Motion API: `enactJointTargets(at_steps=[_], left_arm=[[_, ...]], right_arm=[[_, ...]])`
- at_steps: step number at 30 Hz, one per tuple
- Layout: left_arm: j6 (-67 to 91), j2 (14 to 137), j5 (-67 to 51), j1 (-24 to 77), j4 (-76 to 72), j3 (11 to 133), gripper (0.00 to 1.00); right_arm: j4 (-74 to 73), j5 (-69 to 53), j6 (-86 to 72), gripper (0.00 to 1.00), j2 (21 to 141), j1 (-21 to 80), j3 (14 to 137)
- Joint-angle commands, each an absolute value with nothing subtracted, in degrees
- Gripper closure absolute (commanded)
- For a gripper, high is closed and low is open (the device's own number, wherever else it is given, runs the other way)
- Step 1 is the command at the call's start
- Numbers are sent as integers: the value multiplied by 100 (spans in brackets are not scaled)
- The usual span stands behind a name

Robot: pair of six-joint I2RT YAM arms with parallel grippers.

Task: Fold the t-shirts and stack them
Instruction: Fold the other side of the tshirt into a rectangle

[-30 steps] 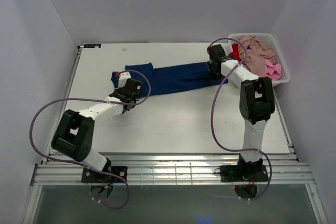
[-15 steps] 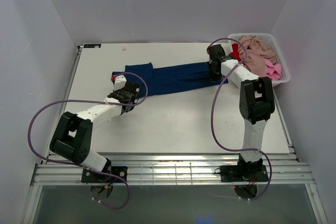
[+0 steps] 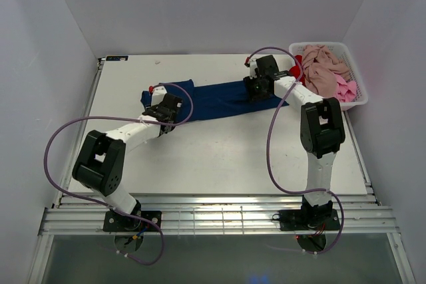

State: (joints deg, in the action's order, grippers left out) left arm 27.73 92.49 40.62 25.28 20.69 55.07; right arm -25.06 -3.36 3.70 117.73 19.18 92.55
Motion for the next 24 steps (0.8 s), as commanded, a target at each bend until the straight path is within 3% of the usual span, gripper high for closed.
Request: enactJointTargets(at_steps=[1,24], left_arm=[[2584,9307,4140,2540,1890,5695,53],[2443,9808,4122,2417,1688,5669,52]], right_arm=[[-2127,-1010,545,55,11865,2047,9545],[-1740,-1600,589,53,12059,2496,9202]])
